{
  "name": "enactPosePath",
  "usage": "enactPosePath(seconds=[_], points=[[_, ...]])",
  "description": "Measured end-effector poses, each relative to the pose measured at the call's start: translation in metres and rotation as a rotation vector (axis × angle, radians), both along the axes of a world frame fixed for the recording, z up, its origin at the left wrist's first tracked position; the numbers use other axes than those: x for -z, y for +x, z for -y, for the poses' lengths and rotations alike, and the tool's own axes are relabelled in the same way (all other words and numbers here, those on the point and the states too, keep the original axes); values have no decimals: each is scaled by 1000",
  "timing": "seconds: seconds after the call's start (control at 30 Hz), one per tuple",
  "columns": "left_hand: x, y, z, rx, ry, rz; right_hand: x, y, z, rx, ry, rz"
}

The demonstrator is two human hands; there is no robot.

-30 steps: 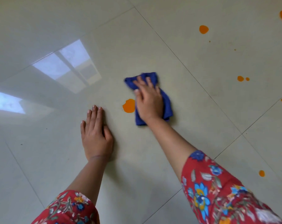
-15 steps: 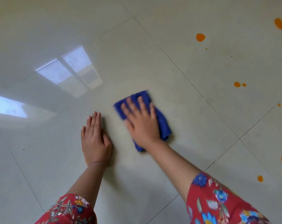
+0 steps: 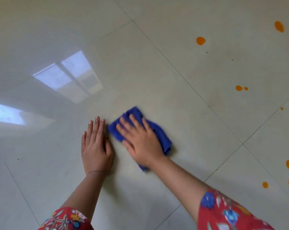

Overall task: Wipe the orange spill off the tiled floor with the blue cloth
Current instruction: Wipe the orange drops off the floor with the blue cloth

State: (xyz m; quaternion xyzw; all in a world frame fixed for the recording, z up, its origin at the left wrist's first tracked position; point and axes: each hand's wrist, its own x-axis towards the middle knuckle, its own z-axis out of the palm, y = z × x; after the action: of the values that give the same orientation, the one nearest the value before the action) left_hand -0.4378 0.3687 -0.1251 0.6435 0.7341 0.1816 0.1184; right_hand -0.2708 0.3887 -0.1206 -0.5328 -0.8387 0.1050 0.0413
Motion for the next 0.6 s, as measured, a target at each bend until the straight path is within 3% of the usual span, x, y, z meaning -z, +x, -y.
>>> enactPosePath(seconds=[0.07, 0.1, 0.2, 0.23, 0.33, 0.37, 0.4, 0.53, 0.6], points=[[0, 2, -1, -28, 4, 16, 2, 18, 17, -105, -15, -71], [0, 2, -2, -36, 6, 19, 5, 26, 10, -39, 10, -93], [1, 0, -4, -29, -3, 8, 5, 18, -37, 477, 55, -79], [1, 0, -4, -17, -9, 2, 3, 2, -47, 522, 65, -56], [2, 1, -2, -7, -24, 6, 3, -42, -52, -14, -6, -52], [2, 0, -1, -5, -29, 3, 5, -36, -61, -133, -7, -66], [1, 0, -1, 0, -33, -2, 8, -20, -77, -118, 18, -96], [0, 1, -3, 34, -31, -17, 7, 58, -139, 590, 22, -28], [1, 0, -3, 52, -35, -22, 7, 52, -128, 581, 46, -1]])
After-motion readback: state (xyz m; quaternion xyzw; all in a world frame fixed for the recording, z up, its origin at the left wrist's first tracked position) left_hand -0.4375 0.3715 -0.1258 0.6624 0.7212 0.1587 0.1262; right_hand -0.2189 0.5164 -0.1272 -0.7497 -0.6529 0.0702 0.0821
